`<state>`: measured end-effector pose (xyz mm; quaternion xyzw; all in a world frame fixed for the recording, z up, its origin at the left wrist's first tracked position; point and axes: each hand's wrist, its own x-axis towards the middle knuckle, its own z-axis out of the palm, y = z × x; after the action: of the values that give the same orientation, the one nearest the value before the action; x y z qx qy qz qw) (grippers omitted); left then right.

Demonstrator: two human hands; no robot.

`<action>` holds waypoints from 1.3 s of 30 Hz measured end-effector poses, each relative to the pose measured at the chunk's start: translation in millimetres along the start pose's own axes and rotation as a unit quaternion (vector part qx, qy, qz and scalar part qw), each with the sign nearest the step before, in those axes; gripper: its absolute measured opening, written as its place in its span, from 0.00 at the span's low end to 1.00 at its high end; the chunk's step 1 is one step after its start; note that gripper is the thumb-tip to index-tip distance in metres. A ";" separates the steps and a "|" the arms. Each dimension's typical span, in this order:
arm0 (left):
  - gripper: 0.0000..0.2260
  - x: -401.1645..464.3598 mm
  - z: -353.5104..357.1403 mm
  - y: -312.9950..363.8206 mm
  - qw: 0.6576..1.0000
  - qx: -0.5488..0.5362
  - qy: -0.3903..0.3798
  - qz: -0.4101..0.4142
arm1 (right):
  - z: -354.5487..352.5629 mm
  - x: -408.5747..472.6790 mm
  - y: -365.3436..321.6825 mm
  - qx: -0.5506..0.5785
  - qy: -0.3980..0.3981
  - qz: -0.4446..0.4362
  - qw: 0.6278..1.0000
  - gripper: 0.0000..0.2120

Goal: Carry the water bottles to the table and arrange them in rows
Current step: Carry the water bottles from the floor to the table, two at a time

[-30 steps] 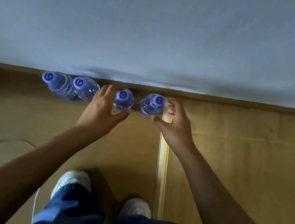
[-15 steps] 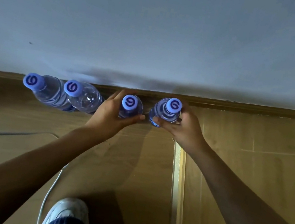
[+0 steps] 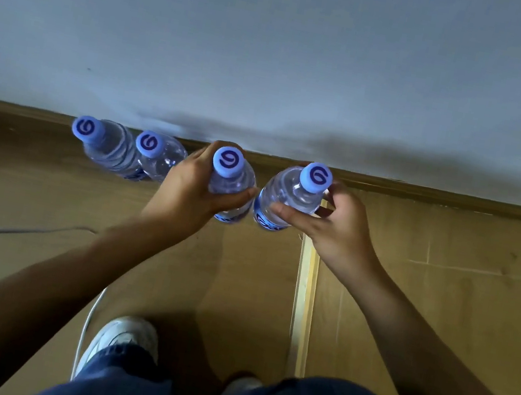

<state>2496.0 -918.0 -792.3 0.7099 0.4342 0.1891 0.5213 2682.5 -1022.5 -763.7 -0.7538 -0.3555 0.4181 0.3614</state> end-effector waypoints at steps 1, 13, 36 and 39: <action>0.17 -5.0 -7.8 12.9 1.000 -0.003 -0.001 0.001 | -2.5 -6.5 -13.5 0.001 -0.007 -0.006 1.000 0.21; 0.22 -128.6 -175.6 245.4 0.993 -0.025 0.115 -0.011 | -32.9 -129.0 -281.8 0.000 -0.113 -0.092 0.989 0.30; 0.14 -470.0 -536.9 515.7 0.859 -0.099 0.498 -0.073 | 121.2 -380.2 -744.4 -0.027 -0.378 -0.284 0.881 0.21; 0.15 -519.1 -576.1 515.6 0.833 -0.081 0.538 -0.099 | 170.4 -414.7 -774.2 -0.020 -0.417 -0.282 0.864 0.22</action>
<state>2010.5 -1049.4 -8.5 0.4042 0.6974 0.5230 0.2771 2185.4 -951.7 -23.3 -0.3837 -0.6789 0.5662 0.2670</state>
